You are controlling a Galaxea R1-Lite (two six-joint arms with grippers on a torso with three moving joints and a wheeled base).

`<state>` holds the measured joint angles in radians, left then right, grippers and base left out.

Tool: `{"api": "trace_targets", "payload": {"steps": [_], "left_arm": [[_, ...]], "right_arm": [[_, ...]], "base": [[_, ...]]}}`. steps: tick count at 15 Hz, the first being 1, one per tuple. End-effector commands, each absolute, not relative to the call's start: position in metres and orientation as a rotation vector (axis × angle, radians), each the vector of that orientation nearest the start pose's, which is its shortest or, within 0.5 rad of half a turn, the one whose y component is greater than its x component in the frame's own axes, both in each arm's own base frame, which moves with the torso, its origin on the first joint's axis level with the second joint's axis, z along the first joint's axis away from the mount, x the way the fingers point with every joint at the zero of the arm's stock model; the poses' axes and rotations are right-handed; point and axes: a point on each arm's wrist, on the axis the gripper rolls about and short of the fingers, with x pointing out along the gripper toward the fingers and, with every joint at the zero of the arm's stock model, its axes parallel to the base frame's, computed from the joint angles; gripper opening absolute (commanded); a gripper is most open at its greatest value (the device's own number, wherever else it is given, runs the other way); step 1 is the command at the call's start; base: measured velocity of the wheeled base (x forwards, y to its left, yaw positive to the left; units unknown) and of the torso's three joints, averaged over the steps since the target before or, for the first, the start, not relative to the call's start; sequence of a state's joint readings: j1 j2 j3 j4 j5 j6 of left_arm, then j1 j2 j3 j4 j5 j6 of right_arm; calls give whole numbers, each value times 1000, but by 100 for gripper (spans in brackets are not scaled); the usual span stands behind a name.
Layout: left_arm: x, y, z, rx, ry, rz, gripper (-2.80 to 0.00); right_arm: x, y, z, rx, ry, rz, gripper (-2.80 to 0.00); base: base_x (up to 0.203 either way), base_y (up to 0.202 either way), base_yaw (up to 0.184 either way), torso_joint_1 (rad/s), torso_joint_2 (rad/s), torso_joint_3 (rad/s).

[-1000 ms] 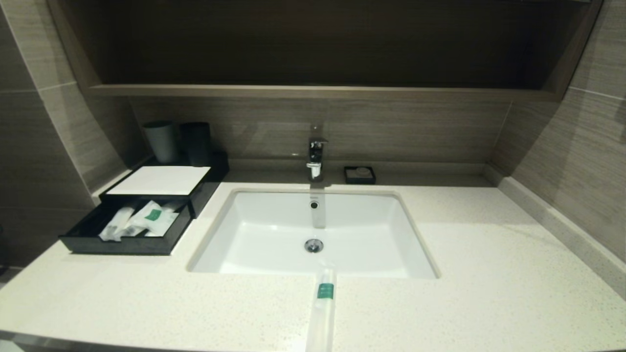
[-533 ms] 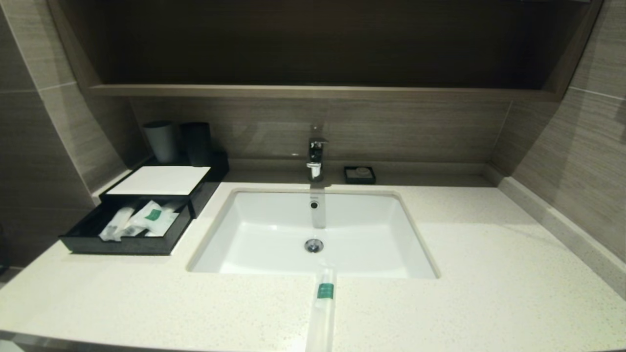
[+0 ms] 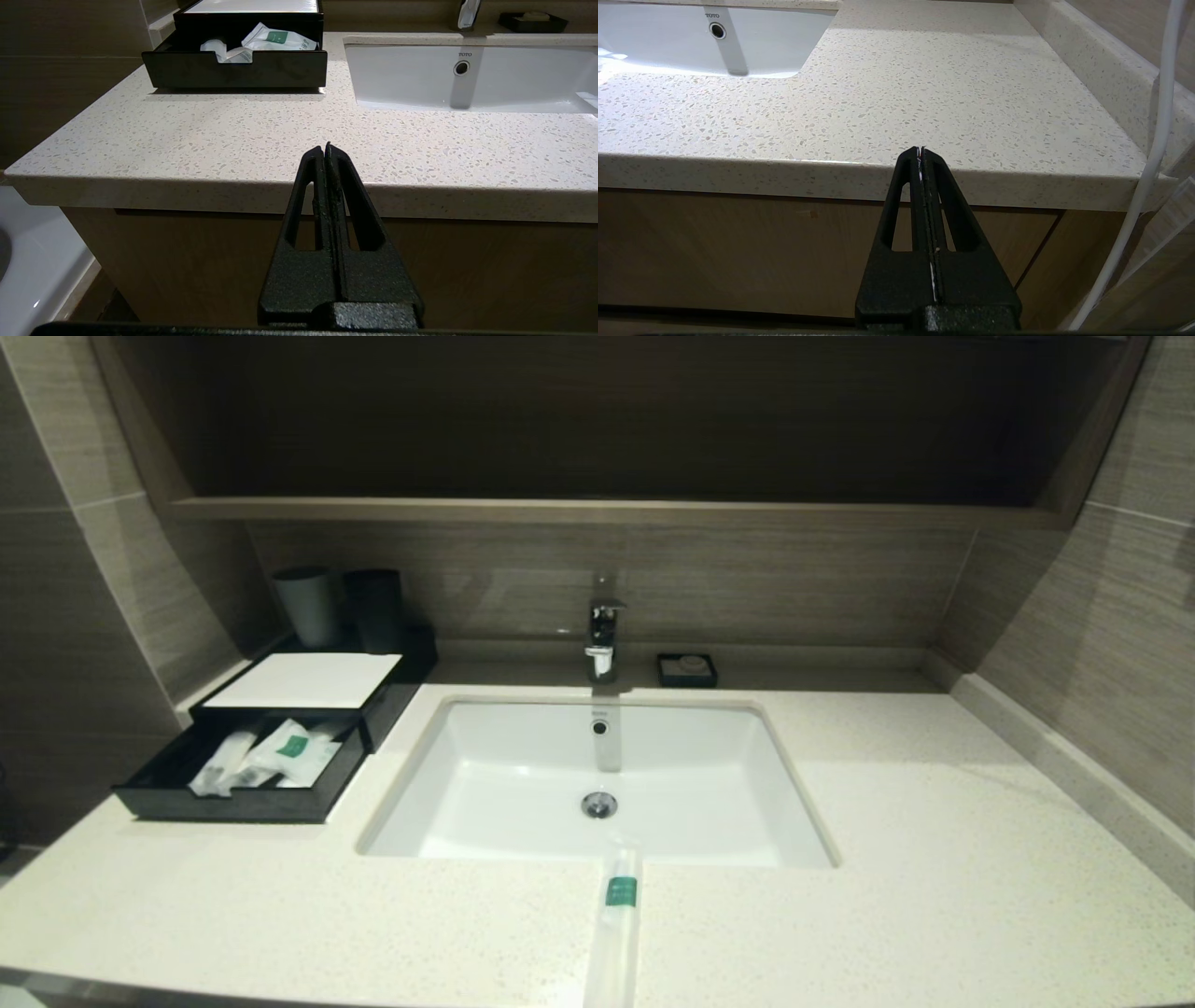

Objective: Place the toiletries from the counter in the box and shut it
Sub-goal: Pick up the bathroom toiletry

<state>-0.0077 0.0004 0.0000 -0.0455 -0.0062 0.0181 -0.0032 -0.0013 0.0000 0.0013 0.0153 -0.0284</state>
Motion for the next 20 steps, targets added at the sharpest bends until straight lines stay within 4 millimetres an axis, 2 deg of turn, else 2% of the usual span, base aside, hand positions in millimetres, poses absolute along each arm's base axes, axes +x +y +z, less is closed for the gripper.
{"api": "trace_targets", "payload": {"steps": [1,20], "left_arm": [[-21,0,75,18,-26,-14,-280],[-21,0,75,-3,-24,-2,-280]], "right_arm": [[-23,0,75,-29,2,12,-280],[-23,0,75,-29,1,12,-280]], "base": [[0,0,0,0,0,0],[0,0,0,0,0,0]]}}
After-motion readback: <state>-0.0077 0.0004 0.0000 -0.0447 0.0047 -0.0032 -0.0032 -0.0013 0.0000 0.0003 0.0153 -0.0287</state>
